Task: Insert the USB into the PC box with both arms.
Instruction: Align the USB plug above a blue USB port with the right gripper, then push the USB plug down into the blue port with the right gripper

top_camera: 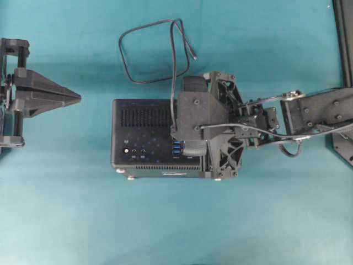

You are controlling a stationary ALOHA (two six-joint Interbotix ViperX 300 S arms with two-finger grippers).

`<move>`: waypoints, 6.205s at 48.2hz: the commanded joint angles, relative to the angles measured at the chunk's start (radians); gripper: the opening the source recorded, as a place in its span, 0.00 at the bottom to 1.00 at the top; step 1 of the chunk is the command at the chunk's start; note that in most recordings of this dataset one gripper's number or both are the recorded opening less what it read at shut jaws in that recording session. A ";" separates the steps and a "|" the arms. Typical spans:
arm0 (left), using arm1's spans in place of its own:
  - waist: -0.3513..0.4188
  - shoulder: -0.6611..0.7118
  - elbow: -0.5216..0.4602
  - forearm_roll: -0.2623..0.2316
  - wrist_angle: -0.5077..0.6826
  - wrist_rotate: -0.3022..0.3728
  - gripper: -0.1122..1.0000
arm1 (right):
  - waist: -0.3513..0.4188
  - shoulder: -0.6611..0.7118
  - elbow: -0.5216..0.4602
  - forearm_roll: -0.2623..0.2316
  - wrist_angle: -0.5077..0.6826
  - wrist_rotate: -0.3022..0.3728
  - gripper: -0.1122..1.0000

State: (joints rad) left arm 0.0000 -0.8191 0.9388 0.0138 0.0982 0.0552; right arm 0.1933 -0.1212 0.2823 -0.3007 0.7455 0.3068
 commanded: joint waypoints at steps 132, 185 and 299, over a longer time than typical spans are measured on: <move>0.002 0.006 0.000 0.003 -0.018 -0.006 0.10 | 0.015 -0.003 0.008 -0.021 0.031 0.040 0.63; 0.000 0.000 0.006 0.003 -0.052 -0.015 0.10 | 0.021 -0.029 -0.064 -0.058 0.054 0.037 0.21; -0.002 -0.009 0.009 0.003 -0.057 -0.037 0.10 | -0.012 -0.023 0.031 -0.017 -0.037 0.044 0.16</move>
State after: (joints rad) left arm 0.0000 -0.8314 0.9618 0.0138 0.0491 0.0169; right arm 0.1933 -0.1473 0.3083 -0.3129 0.6964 0.3467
